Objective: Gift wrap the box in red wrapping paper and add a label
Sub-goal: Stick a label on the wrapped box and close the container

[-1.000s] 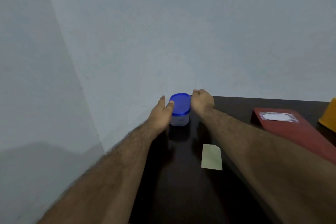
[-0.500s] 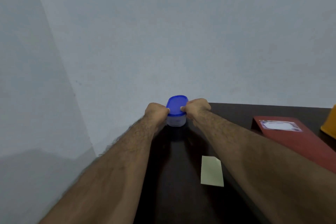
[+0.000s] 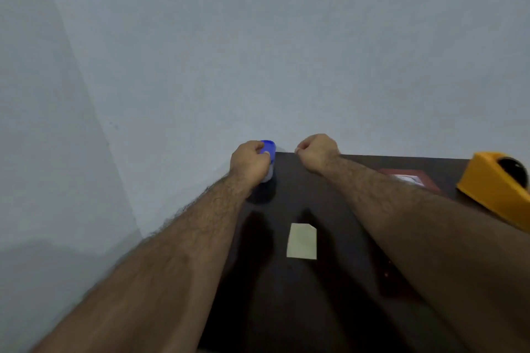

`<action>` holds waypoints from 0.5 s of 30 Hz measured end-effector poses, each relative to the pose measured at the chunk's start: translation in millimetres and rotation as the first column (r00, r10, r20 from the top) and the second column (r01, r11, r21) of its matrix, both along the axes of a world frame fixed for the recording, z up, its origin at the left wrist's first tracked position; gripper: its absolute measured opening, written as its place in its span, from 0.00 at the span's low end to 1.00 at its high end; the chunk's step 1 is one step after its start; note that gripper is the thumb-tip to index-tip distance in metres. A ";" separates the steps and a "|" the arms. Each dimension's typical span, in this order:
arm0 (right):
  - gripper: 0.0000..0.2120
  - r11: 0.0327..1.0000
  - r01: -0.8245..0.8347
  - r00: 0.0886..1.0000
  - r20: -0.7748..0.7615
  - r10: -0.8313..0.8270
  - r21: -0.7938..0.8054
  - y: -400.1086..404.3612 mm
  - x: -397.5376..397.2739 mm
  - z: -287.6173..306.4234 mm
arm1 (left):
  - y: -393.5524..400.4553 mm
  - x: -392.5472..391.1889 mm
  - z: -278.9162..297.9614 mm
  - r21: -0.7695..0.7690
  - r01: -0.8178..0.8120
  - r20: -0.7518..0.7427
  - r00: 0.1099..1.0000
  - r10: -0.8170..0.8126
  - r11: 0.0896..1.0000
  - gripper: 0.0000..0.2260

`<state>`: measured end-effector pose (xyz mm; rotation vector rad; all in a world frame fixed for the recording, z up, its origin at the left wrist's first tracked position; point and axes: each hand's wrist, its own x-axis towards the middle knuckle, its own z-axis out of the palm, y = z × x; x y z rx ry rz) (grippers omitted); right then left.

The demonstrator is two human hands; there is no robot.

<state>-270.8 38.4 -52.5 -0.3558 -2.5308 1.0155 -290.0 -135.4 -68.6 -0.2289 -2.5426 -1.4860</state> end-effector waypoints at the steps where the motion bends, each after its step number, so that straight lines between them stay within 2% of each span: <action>1: 0.10 0.999 0.001 1.000 -0.010 -0.001 0.038 10.3 18.1 7.4 | 8.6 14.2 0.5 0.020 0.016 -0.010 1.000 -0.016 1.000 0.19; 6: 0.11 0.988 0.121 0.991 -0.064 -0.115 0.099 71.2 107.8 22.0 | 61.0 81.5 1.7 0.121 0.184 -0.010 0.983 -0.184 0.975 0.20; 9: 0.13 0.975 0.213 0.977 -0.041 -0.211 0.069 104.9 159.7 13.9 | 89.3 120.0 -3.9 0.123 0.252 0.090 0.960 -0.264 0.960 0.25; 12: 0.13 0.954 0.299 0.954 0.047 -0.297 -0.036 125.3 201.2 1.3 | 109.9 154.9 -14.1 0.116 0.300 0.187 0.930 -0.317 0.947 0.26; 15: 0.10 0.917 0.350 0.936 0.113 -0.334 -0.192 136.5 223.4 -15.9 | 125.9 185.4 -25.4 0.169 0.323 0.271 0.893 -0.359 0.931 0.17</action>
